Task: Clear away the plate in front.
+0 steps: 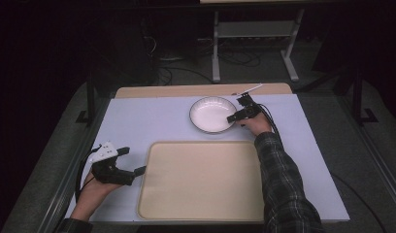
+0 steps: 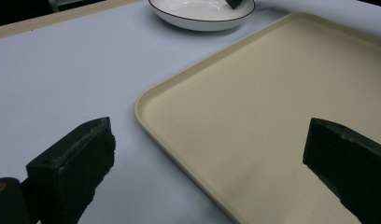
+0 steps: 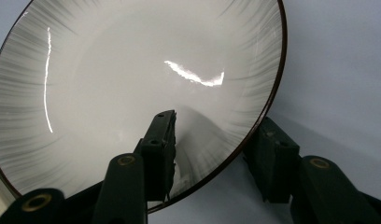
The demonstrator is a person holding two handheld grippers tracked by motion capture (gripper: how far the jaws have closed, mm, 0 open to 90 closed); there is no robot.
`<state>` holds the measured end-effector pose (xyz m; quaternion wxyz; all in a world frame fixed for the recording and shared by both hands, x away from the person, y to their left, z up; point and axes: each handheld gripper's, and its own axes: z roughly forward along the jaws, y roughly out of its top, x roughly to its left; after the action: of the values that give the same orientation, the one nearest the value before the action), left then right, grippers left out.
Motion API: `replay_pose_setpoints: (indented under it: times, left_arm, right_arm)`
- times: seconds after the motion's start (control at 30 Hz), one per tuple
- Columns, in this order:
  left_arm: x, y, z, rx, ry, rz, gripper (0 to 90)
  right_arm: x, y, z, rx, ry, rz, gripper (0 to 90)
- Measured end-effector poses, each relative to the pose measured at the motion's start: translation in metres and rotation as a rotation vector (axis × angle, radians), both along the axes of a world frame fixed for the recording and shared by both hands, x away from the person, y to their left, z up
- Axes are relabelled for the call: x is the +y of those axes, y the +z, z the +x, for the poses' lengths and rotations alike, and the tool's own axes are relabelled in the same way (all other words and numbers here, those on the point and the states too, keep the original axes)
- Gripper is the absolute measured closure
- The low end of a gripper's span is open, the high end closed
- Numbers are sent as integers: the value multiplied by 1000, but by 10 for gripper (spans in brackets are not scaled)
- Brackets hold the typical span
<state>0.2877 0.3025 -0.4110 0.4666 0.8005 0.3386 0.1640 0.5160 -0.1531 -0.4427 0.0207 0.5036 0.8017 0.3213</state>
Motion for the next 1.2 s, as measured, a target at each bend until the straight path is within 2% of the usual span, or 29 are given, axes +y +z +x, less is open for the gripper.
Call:
replay_pose_setpoints:
  times: [0.2,0.37,0.73,1.2]
  left_arm:
    - [0,0,0,1,0,1,15]
    - [0,0,0,0,-2,4,15]
    - [0,0,-1,-3,0,5,16]
    - [0,0,-1,-3,3,5,15]
  right_arm:
    - [-1,0,1,6,-3,5,546]
    - [-6,-1,1,26,-32,45,602]
    - [-11,0,2,39,-54,69,671]
    - [-10,4,1,6,-54,85,743]
